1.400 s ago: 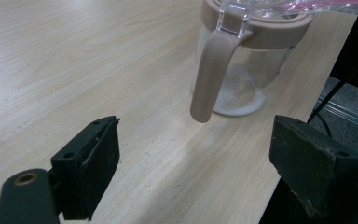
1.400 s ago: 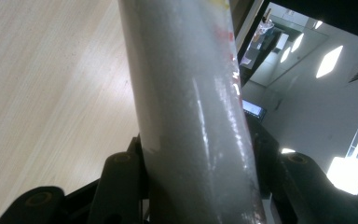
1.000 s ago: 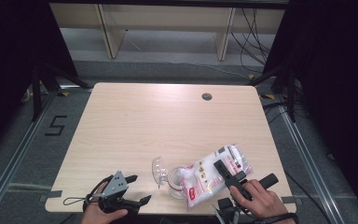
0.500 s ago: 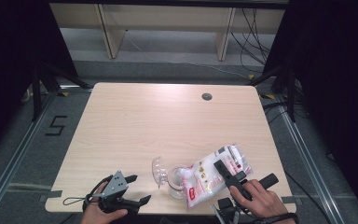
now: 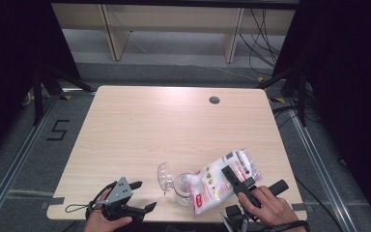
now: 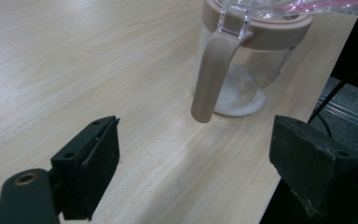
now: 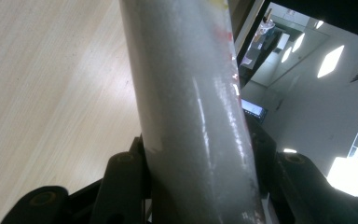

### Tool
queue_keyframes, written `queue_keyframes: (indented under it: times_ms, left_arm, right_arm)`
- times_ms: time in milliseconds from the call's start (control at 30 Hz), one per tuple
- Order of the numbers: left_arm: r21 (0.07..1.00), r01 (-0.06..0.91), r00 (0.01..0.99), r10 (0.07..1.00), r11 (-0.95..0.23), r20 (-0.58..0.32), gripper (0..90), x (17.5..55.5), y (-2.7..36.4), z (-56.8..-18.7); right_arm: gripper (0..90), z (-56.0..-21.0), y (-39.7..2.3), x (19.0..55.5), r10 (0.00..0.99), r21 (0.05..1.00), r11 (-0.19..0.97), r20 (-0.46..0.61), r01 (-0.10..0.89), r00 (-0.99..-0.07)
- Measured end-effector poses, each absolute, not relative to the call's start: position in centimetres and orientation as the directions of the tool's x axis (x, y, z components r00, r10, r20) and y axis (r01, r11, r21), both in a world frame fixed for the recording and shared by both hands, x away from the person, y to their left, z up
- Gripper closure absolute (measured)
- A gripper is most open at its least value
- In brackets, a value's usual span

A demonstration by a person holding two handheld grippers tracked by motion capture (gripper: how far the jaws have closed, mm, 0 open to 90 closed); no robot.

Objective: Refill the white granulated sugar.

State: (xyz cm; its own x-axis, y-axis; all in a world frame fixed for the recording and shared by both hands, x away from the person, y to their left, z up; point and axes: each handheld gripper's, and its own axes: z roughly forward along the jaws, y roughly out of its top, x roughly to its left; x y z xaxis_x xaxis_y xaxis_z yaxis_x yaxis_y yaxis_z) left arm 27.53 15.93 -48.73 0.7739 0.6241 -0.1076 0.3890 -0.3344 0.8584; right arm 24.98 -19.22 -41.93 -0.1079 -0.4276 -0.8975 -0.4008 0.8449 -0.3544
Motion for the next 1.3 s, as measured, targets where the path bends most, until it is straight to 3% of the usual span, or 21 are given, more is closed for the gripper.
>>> queue_keyframes:
  times_ms: [1300]
  left_arm:
    - [0.858, 0.387, 0.774, 0.625, -0.337, -0.104, 15.9, 27.54, 15.96, -48.71]
  right_arm:
    - [62.7, -41.96, -19.08, 24.92, -0.430, -0.360, 0.844, -0.897, -0.398, -0.100]
